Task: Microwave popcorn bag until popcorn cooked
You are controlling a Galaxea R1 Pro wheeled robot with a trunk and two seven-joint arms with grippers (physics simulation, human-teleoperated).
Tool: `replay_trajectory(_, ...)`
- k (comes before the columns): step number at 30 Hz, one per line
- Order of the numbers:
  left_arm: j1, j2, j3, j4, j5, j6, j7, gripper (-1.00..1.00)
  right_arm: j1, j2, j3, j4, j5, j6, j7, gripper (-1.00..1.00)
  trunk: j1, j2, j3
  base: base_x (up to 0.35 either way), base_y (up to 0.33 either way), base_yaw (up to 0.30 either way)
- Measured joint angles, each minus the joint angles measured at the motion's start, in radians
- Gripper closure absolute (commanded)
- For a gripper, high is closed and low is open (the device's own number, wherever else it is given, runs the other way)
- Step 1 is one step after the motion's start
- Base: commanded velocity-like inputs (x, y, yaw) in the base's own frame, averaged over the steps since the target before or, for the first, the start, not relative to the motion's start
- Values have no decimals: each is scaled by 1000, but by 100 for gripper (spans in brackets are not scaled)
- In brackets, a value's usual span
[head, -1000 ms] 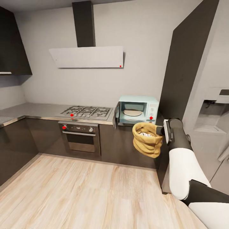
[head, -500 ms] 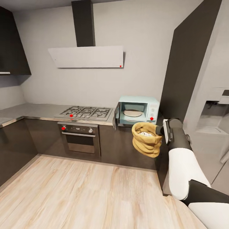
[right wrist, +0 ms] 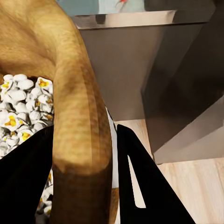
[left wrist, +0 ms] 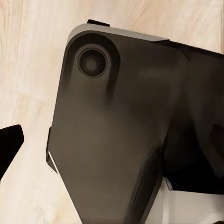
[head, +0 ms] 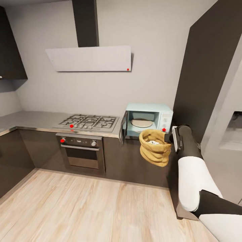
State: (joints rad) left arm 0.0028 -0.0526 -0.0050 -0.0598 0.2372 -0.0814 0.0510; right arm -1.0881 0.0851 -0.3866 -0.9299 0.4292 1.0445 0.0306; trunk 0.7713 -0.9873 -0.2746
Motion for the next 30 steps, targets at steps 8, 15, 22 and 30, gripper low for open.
replay_trajectory(8,0,0,0,0,-1,0,0,-100,0,-4,-1,0,1,0,0,100,0,0,0,322,0,0)
replay_trajectory(15,0,1,0,0,-1,1,0,-100,0,-2,0,0,1,0,0,100,0,0,0,322,0,0)
replay_trajectory(22,0,1,0,0,-1,2,0,-100,0,-2,0,0,3,0,0,100,0,0,0,322,0,0)
replay_trajectory(30,0,1,0,0,-1,-1,0,-100,0,4,0,0,3,0,0,100,0,0,0,322,0,0)
